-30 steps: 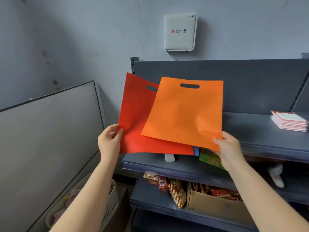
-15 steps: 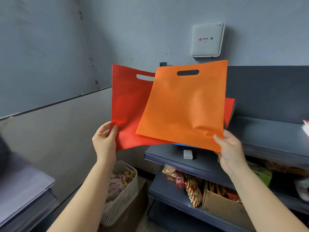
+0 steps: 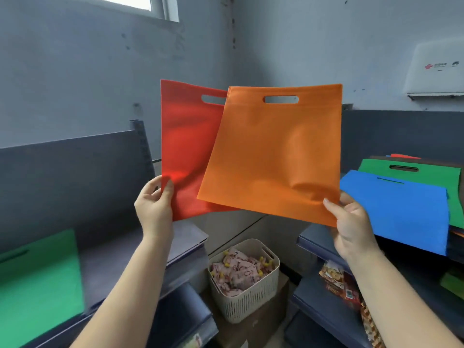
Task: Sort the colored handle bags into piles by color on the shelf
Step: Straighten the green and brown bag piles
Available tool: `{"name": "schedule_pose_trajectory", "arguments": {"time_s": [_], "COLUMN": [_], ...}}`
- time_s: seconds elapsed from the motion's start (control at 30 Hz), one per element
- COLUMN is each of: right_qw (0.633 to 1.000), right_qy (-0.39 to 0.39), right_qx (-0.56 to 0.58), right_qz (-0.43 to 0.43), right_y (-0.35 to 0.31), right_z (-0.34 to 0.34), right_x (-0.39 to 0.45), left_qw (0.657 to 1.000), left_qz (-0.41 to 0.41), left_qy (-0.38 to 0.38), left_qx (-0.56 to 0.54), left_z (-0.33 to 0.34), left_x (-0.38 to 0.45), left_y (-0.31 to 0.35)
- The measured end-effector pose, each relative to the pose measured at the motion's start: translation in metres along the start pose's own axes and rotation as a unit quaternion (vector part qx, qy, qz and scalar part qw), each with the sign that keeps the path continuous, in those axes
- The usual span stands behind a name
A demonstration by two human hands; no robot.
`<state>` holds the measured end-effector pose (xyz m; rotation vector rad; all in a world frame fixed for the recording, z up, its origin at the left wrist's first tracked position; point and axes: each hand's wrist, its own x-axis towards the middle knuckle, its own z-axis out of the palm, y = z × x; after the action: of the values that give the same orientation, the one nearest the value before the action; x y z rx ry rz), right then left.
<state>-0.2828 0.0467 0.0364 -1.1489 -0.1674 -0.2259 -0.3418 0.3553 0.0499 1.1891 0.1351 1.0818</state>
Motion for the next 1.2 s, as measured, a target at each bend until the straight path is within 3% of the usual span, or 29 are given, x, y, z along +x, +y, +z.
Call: {"name": "schedule_pose_trajectory", "arguments": {"time_s": [0.33,0.77,0.97,1.2], "right_qw": [0.984,0.914,0.893,0.888], "right_qy": [-0.154,-0.335,-0.375,-0.391], "right_qx": [0.067,0.147,0.155,0.141], "right_qz": [0.066,0.175,0.194,0.198], "right_y": [0.064,0.122,0.137,0.145], "right_z": [0.190,0.371,0.436,0.461], "right_x": [-0.073,-0.224,-0.298,-0.335], "left_qw": [0.990,0.938,0.925,0.897], "left_qz": [0.051,0.077,0.029,-0.075], "left_qy": [0.119,0.288,0.311,0.298], "left_qx": [0.058,0.177,0.215,0.317], "left_z": [-0.197,-0.437,-0.531,-0.588], "left_x": [0.035,0.008,-0.009,-0.019], "left_y": [0.088,0.200,0.238,0.247]}}
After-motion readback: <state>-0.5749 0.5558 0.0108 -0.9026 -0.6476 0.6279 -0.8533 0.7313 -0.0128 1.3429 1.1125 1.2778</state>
